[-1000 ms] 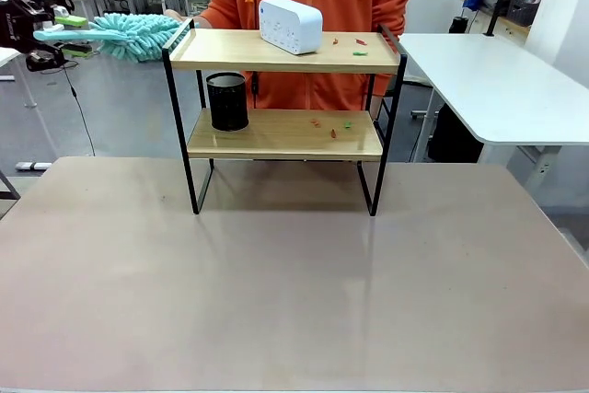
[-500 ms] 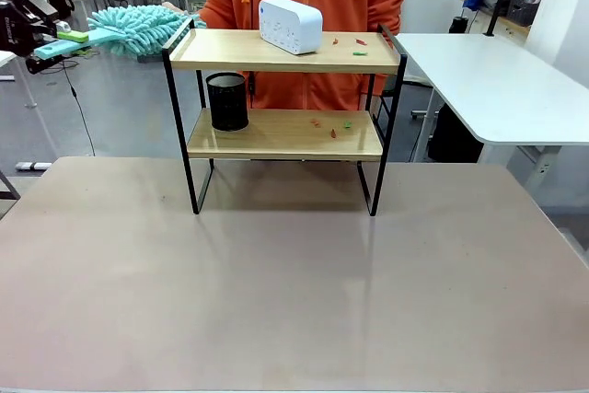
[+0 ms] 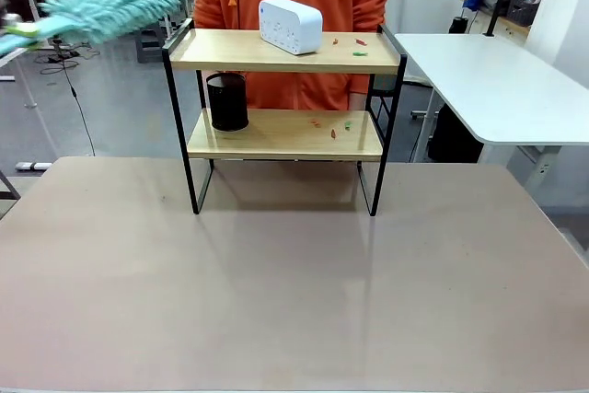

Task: Clean the shelf.
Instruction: Pick up the Duster from the human.

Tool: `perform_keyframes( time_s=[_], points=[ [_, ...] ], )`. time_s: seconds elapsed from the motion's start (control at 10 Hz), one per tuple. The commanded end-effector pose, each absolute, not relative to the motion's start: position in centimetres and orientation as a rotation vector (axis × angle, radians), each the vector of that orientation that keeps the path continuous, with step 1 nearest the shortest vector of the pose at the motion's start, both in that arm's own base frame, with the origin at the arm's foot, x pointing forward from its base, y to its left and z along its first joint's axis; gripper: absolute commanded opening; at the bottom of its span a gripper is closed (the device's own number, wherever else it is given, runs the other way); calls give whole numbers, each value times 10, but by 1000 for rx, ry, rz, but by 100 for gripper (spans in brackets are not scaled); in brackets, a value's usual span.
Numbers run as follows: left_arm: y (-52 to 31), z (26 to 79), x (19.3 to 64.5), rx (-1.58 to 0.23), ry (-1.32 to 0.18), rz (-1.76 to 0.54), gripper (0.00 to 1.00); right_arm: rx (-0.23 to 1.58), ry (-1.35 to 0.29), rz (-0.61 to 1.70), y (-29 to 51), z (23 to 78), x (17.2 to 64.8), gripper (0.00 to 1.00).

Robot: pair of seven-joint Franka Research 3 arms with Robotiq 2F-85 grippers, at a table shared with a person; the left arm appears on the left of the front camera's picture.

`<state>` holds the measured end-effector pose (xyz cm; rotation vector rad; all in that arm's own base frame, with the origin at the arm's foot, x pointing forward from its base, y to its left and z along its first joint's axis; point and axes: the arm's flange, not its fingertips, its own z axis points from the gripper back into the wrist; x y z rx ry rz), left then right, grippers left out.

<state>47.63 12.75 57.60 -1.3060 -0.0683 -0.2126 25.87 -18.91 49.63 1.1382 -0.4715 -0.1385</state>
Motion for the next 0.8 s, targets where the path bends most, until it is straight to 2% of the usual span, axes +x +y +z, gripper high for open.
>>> perform_keyframes(
  time_s=[0.0,0.2,0.3,0.5,0.6,0.7],
  points=[
    [172,585,380,-1194,-149,-298,0,1148,-501,-119,-188,498,261,100],
    [207,565,291,-1095,-62,-425,0,1148,-501,-119,-188,498,261,100],
    [218,549,265,-1055,-27,-439,0,1148,-501,-119,-188,498,261,100],
    [234,523,235,-1098,28,-531,0,1148,-501,-119,-188,498,261,100],
    [233,511,238,-1100,68,-486,0,1148,-501,-119,-188,498,261,100],
    [229,529,231,-1074,26,-470,0,1148,-501,-119,-188,498,261,100]
  ],
)
